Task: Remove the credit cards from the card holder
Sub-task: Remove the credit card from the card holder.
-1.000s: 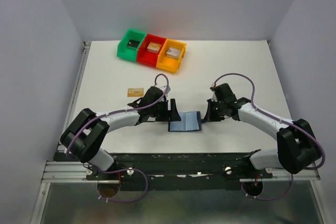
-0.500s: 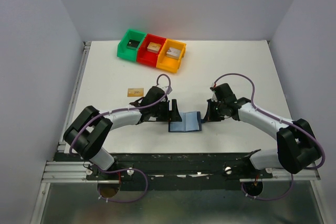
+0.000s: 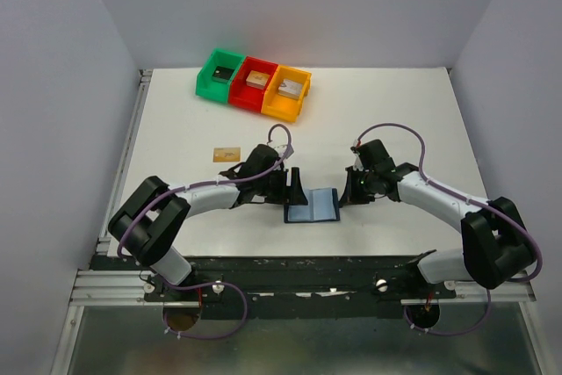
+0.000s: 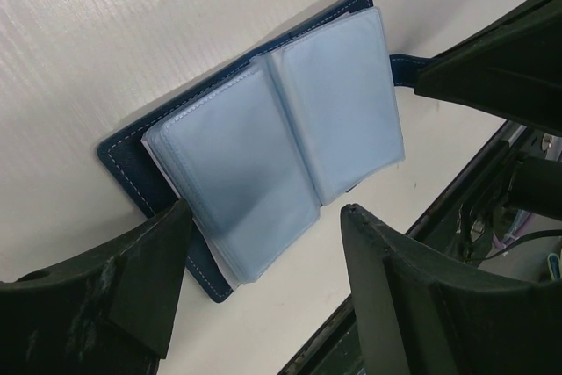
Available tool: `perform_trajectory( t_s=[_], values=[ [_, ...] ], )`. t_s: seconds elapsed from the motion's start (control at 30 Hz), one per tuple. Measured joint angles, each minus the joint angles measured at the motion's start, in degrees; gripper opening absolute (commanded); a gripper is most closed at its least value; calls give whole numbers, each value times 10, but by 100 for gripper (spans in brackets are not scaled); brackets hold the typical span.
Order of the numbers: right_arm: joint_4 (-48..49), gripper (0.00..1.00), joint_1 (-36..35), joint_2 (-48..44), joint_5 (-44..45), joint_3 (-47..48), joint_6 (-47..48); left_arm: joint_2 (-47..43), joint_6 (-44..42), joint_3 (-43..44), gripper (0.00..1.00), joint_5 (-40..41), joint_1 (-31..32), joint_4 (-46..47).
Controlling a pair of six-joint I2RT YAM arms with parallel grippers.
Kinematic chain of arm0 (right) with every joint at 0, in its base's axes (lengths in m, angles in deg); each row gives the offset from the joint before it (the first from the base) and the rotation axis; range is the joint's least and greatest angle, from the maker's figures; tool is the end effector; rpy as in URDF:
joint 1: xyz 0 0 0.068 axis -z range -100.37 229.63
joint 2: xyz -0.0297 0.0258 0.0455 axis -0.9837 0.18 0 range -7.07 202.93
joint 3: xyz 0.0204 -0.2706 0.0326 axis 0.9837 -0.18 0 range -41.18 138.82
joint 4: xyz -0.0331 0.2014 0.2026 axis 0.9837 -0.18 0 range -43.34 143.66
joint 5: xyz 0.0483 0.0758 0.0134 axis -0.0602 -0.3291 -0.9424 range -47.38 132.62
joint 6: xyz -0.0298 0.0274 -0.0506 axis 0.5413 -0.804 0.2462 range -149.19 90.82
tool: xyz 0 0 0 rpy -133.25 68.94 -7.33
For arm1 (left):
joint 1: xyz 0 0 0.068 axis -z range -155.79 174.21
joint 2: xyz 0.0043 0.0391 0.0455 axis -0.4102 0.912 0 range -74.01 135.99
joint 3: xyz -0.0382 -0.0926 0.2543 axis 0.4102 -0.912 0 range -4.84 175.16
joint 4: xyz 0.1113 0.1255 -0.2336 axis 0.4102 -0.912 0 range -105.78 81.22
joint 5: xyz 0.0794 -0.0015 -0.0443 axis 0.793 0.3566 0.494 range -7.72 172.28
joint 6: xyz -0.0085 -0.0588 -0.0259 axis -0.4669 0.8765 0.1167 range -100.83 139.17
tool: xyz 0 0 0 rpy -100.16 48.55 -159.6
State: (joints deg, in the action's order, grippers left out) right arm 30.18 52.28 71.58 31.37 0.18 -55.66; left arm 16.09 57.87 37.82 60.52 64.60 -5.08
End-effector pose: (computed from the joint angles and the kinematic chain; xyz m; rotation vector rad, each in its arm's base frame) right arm 0.2457 0.1382 0.1475 -0.0906 2.7191 0.5599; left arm 0.2441 -0.2323 0.1340 0.2461 2.5391 -1.0681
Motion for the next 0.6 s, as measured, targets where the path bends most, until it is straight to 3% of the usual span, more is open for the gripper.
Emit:
perform_trajectory(
  t_s=[0.6],
  values=[
    [0,0,1,2,0,0,5,-1,-49,34,78,-14,40,13]
  ],
)
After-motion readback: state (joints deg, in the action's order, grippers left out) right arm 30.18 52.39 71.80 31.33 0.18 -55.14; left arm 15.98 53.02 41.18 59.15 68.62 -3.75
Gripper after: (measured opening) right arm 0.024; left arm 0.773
